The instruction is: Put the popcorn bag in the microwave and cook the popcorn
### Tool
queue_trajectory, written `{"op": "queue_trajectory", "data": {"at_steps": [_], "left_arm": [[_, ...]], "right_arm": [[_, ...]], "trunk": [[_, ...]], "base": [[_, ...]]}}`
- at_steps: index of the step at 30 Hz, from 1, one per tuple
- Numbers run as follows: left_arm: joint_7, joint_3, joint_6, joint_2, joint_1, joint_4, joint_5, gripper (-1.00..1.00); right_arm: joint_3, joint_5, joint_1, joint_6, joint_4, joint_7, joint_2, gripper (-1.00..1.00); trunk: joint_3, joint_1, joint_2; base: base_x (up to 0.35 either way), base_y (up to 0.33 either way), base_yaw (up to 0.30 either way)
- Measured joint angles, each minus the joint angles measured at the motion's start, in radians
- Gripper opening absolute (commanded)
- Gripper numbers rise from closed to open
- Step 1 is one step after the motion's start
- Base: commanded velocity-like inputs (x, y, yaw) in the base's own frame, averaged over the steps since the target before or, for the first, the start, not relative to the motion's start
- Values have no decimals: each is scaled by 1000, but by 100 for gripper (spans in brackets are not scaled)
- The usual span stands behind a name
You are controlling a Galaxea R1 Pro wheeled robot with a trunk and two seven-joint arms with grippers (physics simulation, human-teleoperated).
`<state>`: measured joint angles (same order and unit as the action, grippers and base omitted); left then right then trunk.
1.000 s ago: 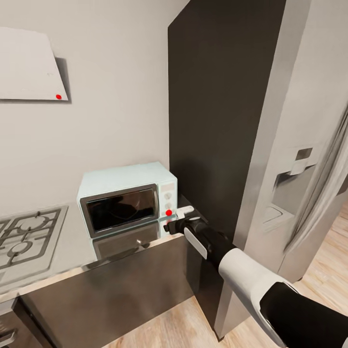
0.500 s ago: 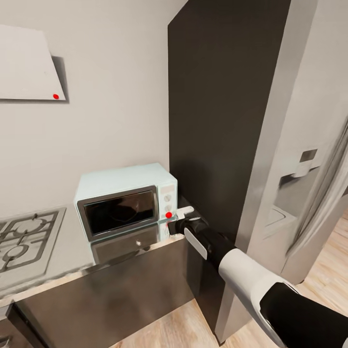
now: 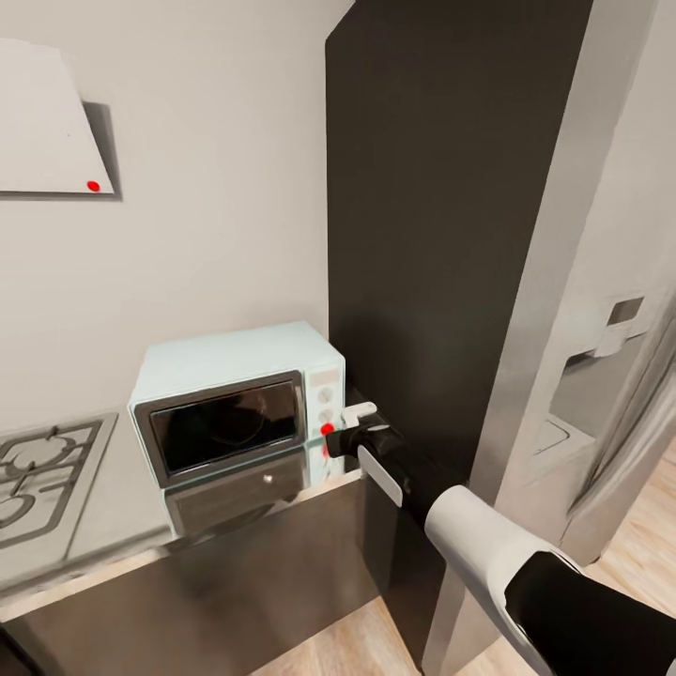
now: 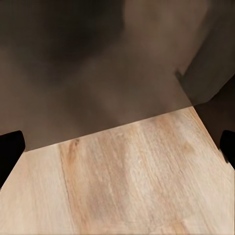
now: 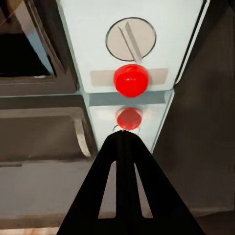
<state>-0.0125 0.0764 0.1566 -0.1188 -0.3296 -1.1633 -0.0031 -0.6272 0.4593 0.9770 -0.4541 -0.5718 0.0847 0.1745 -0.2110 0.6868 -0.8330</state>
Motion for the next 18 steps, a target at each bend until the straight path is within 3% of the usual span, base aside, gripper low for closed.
{"op": "queue_trajectory", "data": {"at_steps": [5,14,18], "left_arm": [[0,0,1,0,0,0,-1,100],[0,-1,0,0,0,0,-2,100],[0,-2,0,0,0,0,-2,100]], "right_arm": [[0,0,-3,6,0,0,0,-100],[-1,0,-41,92,1,-1,0,-100],[-35,0,-71,133,13,-1,0,-100]], "trunk": [[0,1,0],[0,1,0],[0,1,0]], "base": [[56,0,0],[1,0,0],[16,0,0]]}}
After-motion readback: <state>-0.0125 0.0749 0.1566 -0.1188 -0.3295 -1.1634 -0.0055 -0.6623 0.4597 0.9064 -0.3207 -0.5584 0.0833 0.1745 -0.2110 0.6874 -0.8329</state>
